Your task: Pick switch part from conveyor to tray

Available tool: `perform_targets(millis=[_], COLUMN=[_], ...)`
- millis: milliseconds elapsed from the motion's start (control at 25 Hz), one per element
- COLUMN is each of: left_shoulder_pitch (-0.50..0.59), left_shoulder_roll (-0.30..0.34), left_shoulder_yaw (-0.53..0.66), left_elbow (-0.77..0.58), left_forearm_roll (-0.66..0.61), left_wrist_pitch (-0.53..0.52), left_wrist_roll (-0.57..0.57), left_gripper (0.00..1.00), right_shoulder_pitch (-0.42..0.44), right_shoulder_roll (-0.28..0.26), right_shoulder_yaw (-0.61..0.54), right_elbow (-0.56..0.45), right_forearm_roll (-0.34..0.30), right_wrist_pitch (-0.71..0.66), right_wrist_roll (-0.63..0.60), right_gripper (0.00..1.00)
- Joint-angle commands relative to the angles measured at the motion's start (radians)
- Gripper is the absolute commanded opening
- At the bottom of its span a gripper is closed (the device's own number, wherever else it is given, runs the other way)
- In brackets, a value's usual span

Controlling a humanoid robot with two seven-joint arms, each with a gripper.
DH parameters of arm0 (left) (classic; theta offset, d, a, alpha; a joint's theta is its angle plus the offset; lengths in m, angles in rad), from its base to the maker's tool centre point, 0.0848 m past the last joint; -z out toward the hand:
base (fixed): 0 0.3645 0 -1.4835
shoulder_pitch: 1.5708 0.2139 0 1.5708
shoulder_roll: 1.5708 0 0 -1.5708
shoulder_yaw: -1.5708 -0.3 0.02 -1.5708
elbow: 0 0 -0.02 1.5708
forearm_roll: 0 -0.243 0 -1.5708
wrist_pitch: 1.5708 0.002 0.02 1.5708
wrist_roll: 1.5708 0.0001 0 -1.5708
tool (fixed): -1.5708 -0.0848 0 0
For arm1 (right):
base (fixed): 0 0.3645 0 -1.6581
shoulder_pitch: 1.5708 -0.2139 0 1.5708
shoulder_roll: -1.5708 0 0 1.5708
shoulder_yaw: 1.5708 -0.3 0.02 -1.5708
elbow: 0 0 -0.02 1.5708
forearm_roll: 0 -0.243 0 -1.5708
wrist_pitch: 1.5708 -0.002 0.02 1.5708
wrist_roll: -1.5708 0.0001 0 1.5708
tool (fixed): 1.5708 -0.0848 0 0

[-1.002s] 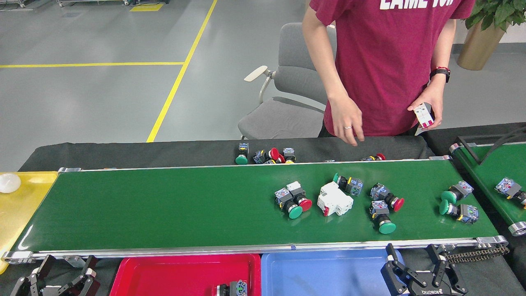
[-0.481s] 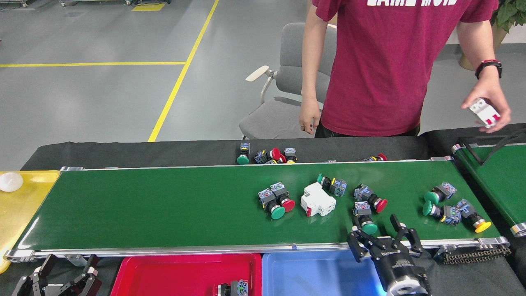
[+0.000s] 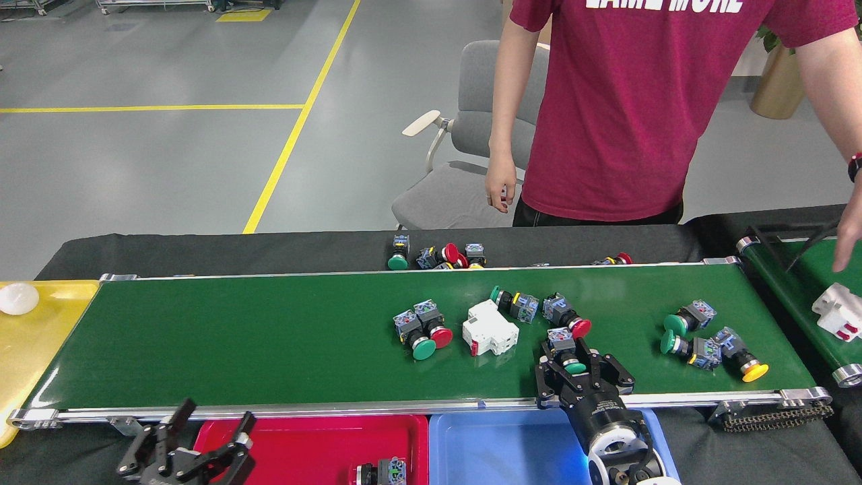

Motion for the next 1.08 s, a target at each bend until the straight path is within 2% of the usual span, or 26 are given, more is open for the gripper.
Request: perform_targets(millis=[0, 200, 361, 561, 761, 922, 962, 1002, 1042], left_shoulder_pitch=[-0.037, -0.117, -0.243, -0.289, -0.355, -0.356, -0.356, -0.358, -0.358], left_shoulder_roll=[-0.008, -0.092, -0.169, -0.172, -0.169, -0.160, -0.160, -0.160, -0.160], left_shoulder_yaw=[-0.066, -0.146, -0.150, -0.150, -0.140, -0.137, -0.137, -0.137, -0.137], left_elbow=[-0.012, -0.006, 0.080, 0.155, 0.284, 0.293, 0.295, 0.298, 0.305], left_forearm_roll=[-0.067, -0.217, -0.298, -0.301, -0.298, -0.297, -0.297, -0.298, -0.298], left_wrist_pitch=[0.056, 0.099, 0.099, 0.090, 0.094, 0.093, 0.094, 0.096, 0.097], left_wrist_roll=[-0.026, -0.078, -0.106, -0.115, -0.115, -0.113, -0.113, -0.113, -0.113], left_gripper=[1.00, 1.00, 1.00, 1.00, 1.00, 1.00, 1.00, 1.00, 1.00], right_shoulder_pitch=[-0.002, 0.069, 0.194, 0.251, 0.248, 0.274, 0.276, 0.276, 0.276], right_shoulder_roll=[-0.002, -0.004, -0.002, 0.027, 0.071, 0.070, 0.070, 0.074, 0.077], right_shoulder_yaw=[0.005, 0.006, 0.006, 0.041, 0.182, 0.221, 0.224, 0.230, 0.244], right_elbow=[-0.044, -0.211, -0.345, -0.353, -0.320, -0.316, -0.310, -0.300, -0.294], right_forearm_roll=[-0.022, -0.040, -0.042, -0.043, -0.040, -0.034, -0.033, -0.028, -0.023], right_wrist_pitch=[-0.027, -0.154, -0.386, -0.599, -0.604, -0.598, -0.598, -0.592, -0.573], right_wrist_roll=[0.010, 0.025, 0.047, 0.050, 0.087, 0.094, 0.096, 0.099, 0.108], right_gripper=[0.17, 0.17, 0.18, 0.20, 0.21, 0.22, 0.25, 0.33, 0.57])
